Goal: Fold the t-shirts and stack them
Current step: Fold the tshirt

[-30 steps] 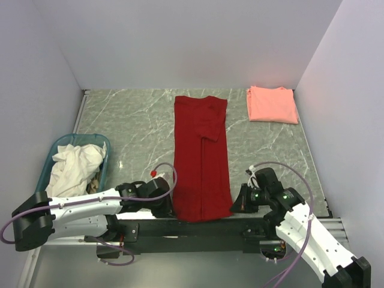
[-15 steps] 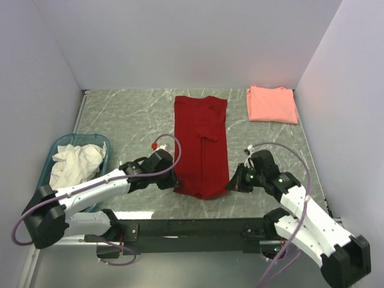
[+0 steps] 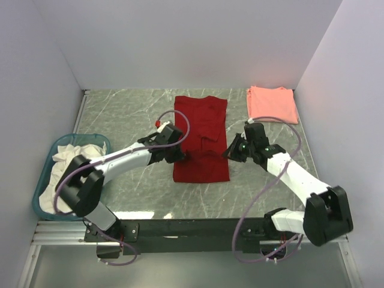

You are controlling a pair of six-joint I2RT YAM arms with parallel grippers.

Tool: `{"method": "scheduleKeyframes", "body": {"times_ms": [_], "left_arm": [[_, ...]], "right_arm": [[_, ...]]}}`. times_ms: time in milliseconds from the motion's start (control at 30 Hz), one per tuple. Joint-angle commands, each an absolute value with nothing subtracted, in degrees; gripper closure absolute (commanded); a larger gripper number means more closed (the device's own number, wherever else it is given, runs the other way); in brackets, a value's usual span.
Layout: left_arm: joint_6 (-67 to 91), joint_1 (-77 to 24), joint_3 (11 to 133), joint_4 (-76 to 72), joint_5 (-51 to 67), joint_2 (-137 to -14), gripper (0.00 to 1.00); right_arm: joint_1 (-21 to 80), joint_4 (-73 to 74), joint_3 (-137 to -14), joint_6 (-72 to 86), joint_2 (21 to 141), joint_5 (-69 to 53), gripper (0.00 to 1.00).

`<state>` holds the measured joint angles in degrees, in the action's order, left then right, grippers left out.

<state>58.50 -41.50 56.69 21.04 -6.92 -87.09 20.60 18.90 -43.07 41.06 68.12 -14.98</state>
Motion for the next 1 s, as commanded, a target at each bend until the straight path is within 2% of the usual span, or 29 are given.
{"method": "scheduleKeyframes", "body": {"times_ms": [0, 400, 967], "left_arm": [[56.60, -40.52, 62.12, 18.72, -8.79, -92.35, 0.99], [54.14, -37.00, 73.03, 20.66, -9.15, -102.83, 0.99], [52.29, -32.61, 78.57, 22.50, -7.74, -107.40, 0.99]], "right_arm": [[18.20, 13.45, -47.63, 41.22, 73.63, -13.71, 1.00], [14.15, 10.90, -56.69, 39.38, 89.28, -16.08, 1.00], [9.67, 7.56, -60.03, 40.60, 94.39, -20.04, 1.00]]}}
